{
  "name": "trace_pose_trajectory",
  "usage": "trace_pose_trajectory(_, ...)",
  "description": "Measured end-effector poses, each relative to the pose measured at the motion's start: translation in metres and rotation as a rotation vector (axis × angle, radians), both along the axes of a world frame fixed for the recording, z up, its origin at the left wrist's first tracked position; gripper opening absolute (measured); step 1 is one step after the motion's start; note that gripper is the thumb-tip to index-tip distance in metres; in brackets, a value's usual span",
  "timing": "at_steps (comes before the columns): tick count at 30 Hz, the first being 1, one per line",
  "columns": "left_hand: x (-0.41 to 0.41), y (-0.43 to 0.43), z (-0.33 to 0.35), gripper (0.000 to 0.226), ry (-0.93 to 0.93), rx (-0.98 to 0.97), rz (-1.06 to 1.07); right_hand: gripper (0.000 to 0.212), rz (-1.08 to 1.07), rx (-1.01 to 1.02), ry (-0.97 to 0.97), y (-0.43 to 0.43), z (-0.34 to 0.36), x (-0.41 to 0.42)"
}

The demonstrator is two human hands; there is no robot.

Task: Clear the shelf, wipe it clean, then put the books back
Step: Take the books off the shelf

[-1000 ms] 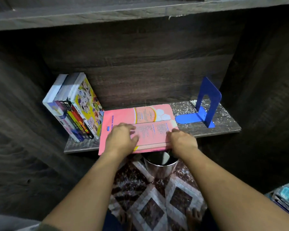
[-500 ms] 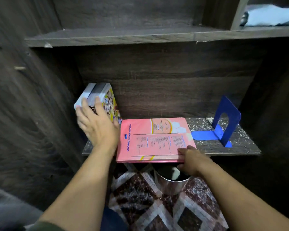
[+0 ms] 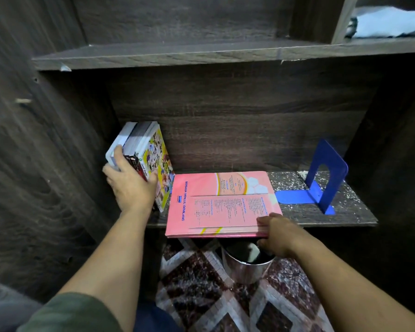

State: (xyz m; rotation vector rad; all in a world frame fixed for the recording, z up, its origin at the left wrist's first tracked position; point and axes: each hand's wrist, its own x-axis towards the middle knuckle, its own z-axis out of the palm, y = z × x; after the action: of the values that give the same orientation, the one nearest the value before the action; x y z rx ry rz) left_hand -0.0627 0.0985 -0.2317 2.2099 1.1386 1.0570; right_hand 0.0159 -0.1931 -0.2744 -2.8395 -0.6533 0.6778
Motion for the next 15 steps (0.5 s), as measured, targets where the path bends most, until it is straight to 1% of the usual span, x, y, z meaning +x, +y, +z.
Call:
trace_pose_trajectory(4, 0.008, -0.013, -0.004, 0.080, -0.016, 0.069, -0.003, 0.063, 0.003, -0.021, -0.008, 0.003, -0.001, 0.001)
trace_pose_trajectory(9, 0.015, -0.031, -0.010, 0.074, 0.036, 0.148, -0.096, 0.063, 0.012, -0.036, -0.017, 0.005, 0.001, -0.003)
trace_pose_trajectory(11, 0.019, -0.041, -0.013, 0.074, 0.085, 0.211, -0.159, 0.061, 0.018, -0.032, -0.027, 0.003, 0.002, -0.004)
trace_pose_trajectory(15, 0.025, -0.062, -0.019, 0.079, 0.239, 0.398, -0.271, 0.061, 0.021, -0.025, -0.006, 0.001, 0.007, -0.003)
